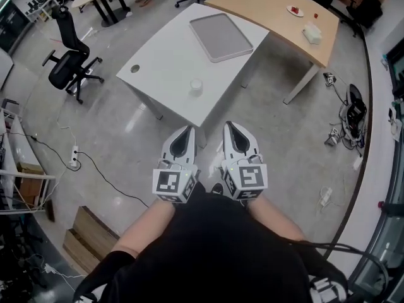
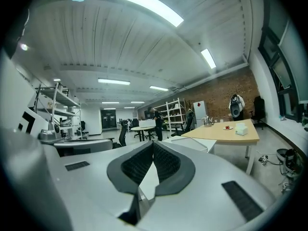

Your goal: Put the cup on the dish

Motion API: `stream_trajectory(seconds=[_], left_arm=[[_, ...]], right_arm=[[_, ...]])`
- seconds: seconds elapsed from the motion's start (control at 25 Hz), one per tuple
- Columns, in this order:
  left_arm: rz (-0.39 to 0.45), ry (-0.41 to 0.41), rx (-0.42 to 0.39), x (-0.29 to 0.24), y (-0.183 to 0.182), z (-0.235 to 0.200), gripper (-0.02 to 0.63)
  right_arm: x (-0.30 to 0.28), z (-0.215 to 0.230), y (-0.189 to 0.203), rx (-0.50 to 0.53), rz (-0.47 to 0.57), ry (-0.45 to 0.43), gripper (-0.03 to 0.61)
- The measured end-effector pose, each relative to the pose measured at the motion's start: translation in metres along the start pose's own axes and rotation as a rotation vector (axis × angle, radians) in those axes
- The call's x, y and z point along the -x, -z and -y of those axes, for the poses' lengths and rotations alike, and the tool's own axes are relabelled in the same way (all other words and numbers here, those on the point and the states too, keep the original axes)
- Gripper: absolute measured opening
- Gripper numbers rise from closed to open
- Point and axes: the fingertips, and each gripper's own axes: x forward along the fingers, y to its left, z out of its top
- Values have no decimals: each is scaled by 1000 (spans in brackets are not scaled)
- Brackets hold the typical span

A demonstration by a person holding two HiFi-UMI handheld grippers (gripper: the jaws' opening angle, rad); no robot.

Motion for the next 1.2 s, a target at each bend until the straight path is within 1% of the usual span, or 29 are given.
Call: stream_trajectory(seconds=[0.2, 0.4, 0.56, 0.64, 0.8, 0.88, 1.0, 1.08, 1.12, 1.2], left_arm=[[1, -10, 0, -14, 1, -17, 6], [-7, -10, -2, -45, 10, -40, 7], [-19, -11, 6, -80, 19, -70, 6], [-27, -15, 4, -100, 23, -89, 7], [-60, -15, 6, -146, 35, -134, 7], [-80, -7, 1, -175, 40, -156, 6], [-115, 11, -11, -213, 46, -189, 8], [-130, 27, -3, -235, 54, -209, 6], [-135, 42, 2, -247, 60, -216, 7], [-152, 78, 5, -267, 73, -228, 7]], right_arm=[[-19, 6, 8, -4, -24, 15, 12], [-48, 23, 11, -2, -29, 48, 12], [-85, 34, 20, 9, -50, 54, 12], [-109, 36, 28, 14, -76, 44, 12], [-168, 30, 49, 17, -158, -32, 12], [-200, 28, 63, 35, -209, -58, 14], [-243, 23, 91, 74, -309, -81, 14], [-268, 21, 114, 74, -382, -98, 19], [-278, 21, 125, 69, -418, -105, 44], [-297, 21, 148, 56, -486, -120, 121]])
